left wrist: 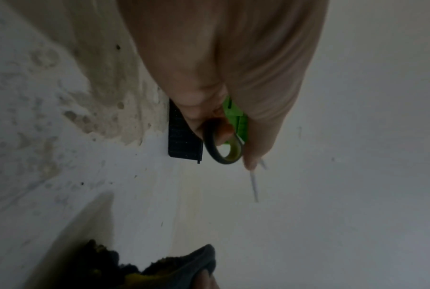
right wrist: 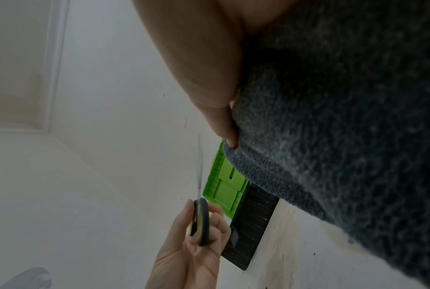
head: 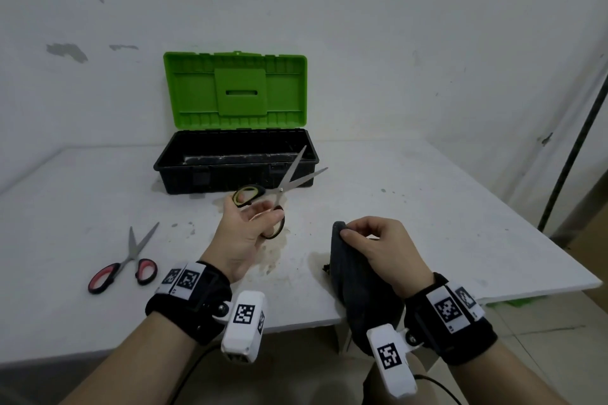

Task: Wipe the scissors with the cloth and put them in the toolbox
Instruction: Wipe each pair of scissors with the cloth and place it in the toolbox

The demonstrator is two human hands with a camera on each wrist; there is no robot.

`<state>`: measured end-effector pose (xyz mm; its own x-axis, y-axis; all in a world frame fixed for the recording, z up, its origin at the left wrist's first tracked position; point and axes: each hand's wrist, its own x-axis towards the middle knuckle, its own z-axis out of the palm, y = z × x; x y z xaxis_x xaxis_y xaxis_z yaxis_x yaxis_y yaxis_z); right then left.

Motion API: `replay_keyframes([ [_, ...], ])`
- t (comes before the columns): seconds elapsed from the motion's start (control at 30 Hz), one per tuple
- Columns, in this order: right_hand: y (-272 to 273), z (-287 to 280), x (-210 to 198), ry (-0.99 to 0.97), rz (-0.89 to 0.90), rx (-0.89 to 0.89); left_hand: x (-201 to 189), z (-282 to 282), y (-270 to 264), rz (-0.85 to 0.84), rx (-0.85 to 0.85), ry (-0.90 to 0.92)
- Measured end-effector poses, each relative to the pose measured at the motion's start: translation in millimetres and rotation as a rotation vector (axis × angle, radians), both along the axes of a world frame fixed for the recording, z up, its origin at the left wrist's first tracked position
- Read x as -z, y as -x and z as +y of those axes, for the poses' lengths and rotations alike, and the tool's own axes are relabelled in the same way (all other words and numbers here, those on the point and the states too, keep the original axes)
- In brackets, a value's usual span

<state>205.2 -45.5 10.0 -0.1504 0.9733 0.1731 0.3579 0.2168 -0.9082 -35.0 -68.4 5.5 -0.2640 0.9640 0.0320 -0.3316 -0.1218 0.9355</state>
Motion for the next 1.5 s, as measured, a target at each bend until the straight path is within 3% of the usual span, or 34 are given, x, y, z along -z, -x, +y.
replay_keyframes([
  [0.2,-0.8,0.7,-0.7,-0.005,-0.002,0.005,3.1,4.4,6.1,-0.111,0.072,0.142],
  [0.53,-2.5,-1.1,-5.6,0.001,0.005,0.002,1.9,4.3,5.2,0.013,0.241,0.328],
  [0.7,-4.6,-1.2,-8.3,-0.006,-0.002,0.018,0.1,-3.0,-0.9,0.018,0.312,0.322],
  [0.87,-3.6,-1.3,-9.7,-0.004,-0.007,0.019,-7.6,-9.5,-6.5,0.240,0.315,0.270],
  [1.0,-3.7,-2.1,-11.0,-0.013,-0.012,0.021,-4.0,-7.8,-0.9,0.617,0.255,0.197],
  [1.3,-1.4,-5.3,-14.6,-0.029,0.005,0.000,-2.3,-7.8,5.3,0.861,0.313,0.193],
  [1.5,-3.3,-1.4,-10.6,0.025,0.012,0.006,-10.8,-10.1,-0.5,0.653,0.413,0.252],
])
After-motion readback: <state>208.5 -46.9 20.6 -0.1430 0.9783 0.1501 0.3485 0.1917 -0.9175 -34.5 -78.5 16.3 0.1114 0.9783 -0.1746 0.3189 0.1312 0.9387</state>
